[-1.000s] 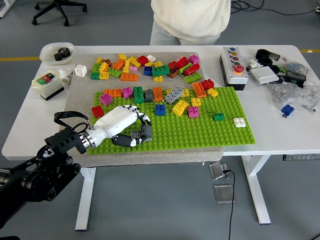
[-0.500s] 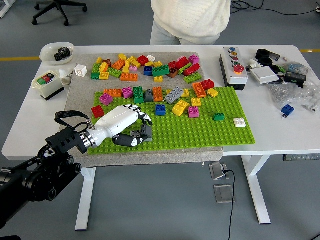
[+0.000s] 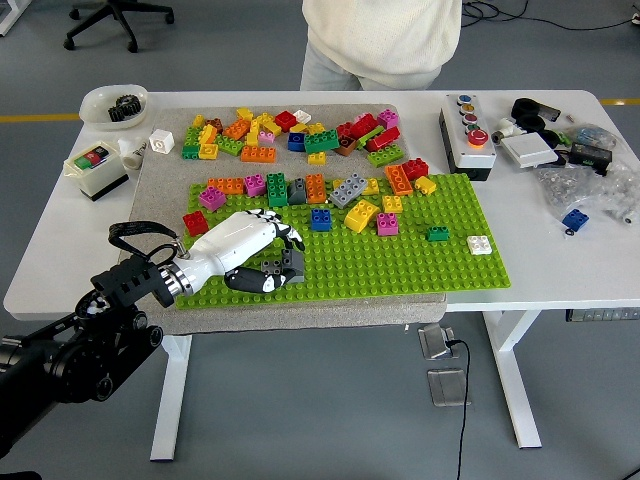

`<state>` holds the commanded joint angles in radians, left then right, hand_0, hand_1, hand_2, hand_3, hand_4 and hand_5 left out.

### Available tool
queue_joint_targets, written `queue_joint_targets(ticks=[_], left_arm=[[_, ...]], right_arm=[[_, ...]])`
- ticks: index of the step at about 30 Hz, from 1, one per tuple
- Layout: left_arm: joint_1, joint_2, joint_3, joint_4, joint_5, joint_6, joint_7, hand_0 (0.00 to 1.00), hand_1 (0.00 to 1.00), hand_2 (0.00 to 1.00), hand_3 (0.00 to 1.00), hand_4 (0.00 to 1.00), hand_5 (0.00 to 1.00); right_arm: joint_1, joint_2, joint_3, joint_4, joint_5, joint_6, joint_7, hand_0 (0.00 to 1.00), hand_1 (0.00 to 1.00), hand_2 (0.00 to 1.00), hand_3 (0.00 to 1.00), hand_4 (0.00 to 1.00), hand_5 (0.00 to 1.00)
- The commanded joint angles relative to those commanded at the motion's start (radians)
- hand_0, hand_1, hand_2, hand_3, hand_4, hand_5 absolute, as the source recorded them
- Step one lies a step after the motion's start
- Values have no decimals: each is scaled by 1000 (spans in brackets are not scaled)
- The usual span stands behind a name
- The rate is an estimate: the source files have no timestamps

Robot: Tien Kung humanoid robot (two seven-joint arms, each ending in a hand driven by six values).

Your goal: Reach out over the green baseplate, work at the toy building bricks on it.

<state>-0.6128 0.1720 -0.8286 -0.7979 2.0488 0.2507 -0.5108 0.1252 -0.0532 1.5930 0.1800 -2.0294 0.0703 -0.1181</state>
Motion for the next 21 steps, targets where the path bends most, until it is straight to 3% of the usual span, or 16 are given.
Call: queue_joint_targets(ticks=[21], left_arm=[[6,0,4,4,-11,-9,-1,817,710,604,647,657,190]], right_arm=[[-2,1,-1,0,-1,0,0,735,614,627,529,747,499]])
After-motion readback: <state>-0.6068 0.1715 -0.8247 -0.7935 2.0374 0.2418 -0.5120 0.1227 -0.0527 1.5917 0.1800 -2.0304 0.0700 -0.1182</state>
